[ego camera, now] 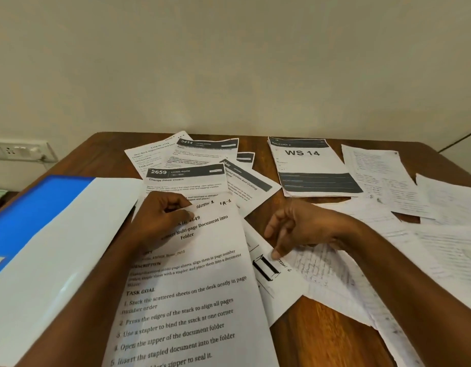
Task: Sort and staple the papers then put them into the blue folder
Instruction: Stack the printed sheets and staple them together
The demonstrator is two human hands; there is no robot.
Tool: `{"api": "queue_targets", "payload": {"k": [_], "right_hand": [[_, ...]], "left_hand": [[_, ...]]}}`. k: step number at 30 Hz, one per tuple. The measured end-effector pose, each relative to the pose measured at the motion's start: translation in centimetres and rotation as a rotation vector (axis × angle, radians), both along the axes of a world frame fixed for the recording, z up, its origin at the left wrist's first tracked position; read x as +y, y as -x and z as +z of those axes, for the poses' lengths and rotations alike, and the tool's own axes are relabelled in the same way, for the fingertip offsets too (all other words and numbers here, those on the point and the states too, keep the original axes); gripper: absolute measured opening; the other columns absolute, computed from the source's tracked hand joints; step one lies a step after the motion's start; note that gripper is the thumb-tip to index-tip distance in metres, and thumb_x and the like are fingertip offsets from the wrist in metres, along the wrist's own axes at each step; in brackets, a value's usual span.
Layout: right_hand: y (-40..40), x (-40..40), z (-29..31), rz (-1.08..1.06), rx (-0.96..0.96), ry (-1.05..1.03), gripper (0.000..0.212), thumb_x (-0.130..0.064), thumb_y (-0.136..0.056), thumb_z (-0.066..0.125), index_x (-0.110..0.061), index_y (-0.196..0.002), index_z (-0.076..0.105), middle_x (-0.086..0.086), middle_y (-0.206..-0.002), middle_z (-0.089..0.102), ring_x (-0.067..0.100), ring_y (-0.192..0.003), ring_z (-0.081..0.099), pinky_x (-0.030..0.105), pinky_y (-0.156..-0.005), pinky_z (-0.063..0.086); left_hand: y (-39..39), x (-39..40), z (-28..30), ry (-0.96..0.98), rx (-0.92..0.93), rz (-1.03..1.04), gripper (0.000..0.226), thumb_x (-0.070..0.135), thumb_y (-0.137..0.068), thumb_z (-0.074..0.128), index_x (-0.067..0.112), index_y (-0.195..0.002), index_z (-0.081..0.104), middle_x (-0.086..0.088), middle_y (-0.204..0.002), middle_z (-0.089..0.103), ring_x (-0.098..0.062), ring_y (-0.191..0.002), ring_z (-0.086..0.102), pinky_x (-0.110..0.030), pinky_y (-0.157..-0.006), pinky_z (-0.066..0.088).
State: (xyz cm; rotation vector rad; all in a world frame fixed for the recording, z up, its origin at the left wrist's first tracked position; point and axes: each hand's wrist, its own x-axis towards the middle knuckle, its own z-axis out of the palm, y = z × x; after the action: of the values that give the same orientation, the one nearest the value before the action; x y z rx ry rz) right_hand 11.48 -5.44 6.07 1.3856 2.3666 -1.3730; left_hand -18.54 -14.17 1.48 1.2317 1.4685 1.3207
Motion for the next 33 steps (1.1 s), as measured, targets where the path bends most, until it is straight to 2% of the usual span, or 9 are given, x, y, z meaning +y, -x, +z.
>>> {"api": "queue_targets", "payload": {"k": [7, 10, 12, 15, 19, 22, 26, 30, 33], "right_hand": [[0.0, 0.0, -0.8, -0.018, 0.076, -0.013, 0.019, -0.025, -0.083, 0.087, -0.010, -0.091, 0.080, 0.012, -0.077, 0.075, 0.019, -0.058, 0.057, 0.022, -0.049, 0.044], [-0.9, 0.8, -0.9, -0.116, 0.233, -0.049, 0.010, -0.017, -0.087, 0.083, -0.011, -0.096, 0.082, 0.013, -0.090, 0.080, 0.035, -0.071, 0.067, 0.030, -0.059, 0.057], [-1.4, 1.1, -1.1, -0.126, 0.255, -0.093, 0.011, -0.011, -0.089, 0.080, -0.012, -0.100, 0.082, 0.004, -0.092, 0.081, 0.025, -0.084, 0.078, 0.030, -0.073, 0.064], [-1.4, 1.3, -1.3, -0.129, 0.239, -0.134, 0.013, -0.010, -0.090, 0.079, -0.014, -0.101, 0.082, -0.005, -0.090, 0.081, 0.007, -0.081, 0.077, 0.015, -0.065, 0.056], [-0.9, 1.8, -1.6, -0.117, 0.237, -0.175, 0.014, -0.012, -0.090, 0.079, -0.016, -0.103, 0.082, -0.008, -0.092, 0.081, 0.006, -0.084, 0.076, 0.019, -0.074, 0.058], [-0.6, 3.1, -1.0, -0.082, 0.145, -0.249, 0.012, -0.013, -0.090, 0.080, -0.020, -0.099, 0.083, -0.010, -0.091, 0.080, 0.007, -0.087, 0.074, 0.026, -0.082, 0.058], [0.2, 6.1, 0.7, 0.050, -0.153, -0.480, 0.019, -0.016, -0.092, 0.078, -0.032, -0.081, 0.074, -0.014, -0.086, 0.071, 0.004, -0.080, 0.064, 0.021, -0.072, 0.046], [1.4, 8.9, 1.3, 0.093, -0.394, -0.752, 0.016, -0.018, -0.093, 0.075, -0.024, -0.108, 0.077, -0.004, -0.108, 0.071, 0.014, -0.093, 0.063, 0.027, -0.079, 0.050], [2.7, 9.4, 1.3, 0.086, -0.491, -0.790, 0.019, -0.017, -0.087, 0.077, -0.025, -0.104, 0.072, 0.000, -0.106, 0.070, 0.017, -0.091, 0.064, 0.033, -0.080, 0.058]], "left_hand": [[-0.3, -0.4, 0.2, -0.014, 0.092, -0.017, 0.018, -0.019, -0.090, 0.063, -0.007, -0.078, 0.069, 0.000, -0.053, 0.065, -0.001, -0.036, 0.050, -0.011, -0.039, 0.036], [-0.4, -0.3, -0.1, -0.016, 0.112, -0.025, 0.024, -0.016, -0.089, 0.067, 0.001, -0.075, 0.075, -0.009, -0.063, 0.071, -0.008, -0.045, 0.059, -0.017, -0.044, 0.043], [-0.2, -0.2, -0.4, -0.008, 0.141, -0.028, 0.026, -0.012, -0.089, 0.071, 0.008, -0.073, 0.078, -0.012, -0.068, 0.073, -0.014, -0.050, 0.062, -0.019, -0.048, 0.045], [-0.1, -0.4, -0.3, -0.007, 0.187, -0.030, 0.022, -0.007, -0.088, 0.075, 0.012, -0.078, 0.080, -0.013, -0.076, 0.078, -0.021, -0.062, 0.070, -0.027, -0.060, 0.053], [0.3, -0.4, 0.2, -0.015, 0.190, -0.031, 0.026, -0.009, -0.088, 0.073, 0.013, -0.079, 0.081, -0.013, -0.079, 0.079, -0.018, -0.065, 0.073, -0.024, -0.060, 0.056], [0.5, -0.6, 0.3, -0.036, 0.192, -0.022, 0.025, -0.008, -0.088, 0.074, 0.013, -0.078, 0.081, -0.013, -0.079, 0.079, -0.019, -0.067, 0.073, -0.028, -0.064, 0.056], [0.5, -0.6, 0.4, -0.054, 0.172, -0.013, 0.020, -0.009, -0.088, 0.074, 0.008, -0.078, 0.080, -0.019, -0.080, 0.078, -0.022, -0.066, 0.071, -0.031, -0.063, 0.055], [0.7, -0.3, 0.2, -0.047, 0.142, -0.017, 0.020, -0.010, -0.086, 0.076, 0.007, -0.077, 0.080, -0.017, -0.077, 0.077, -0.021, -0.065, 0.070, -0.028, -0.061, 0.054], [0.7, -0.2, 0.0, -0.044, 0.140, -0.016, 0.010, -0.001, -0.081, 0.081, 0.008, -0.076, 0.080, -0.019, -0.077, 0.077, -0.021, -0.066, 0.070, -0.028, -0.063, 0.054]]}}
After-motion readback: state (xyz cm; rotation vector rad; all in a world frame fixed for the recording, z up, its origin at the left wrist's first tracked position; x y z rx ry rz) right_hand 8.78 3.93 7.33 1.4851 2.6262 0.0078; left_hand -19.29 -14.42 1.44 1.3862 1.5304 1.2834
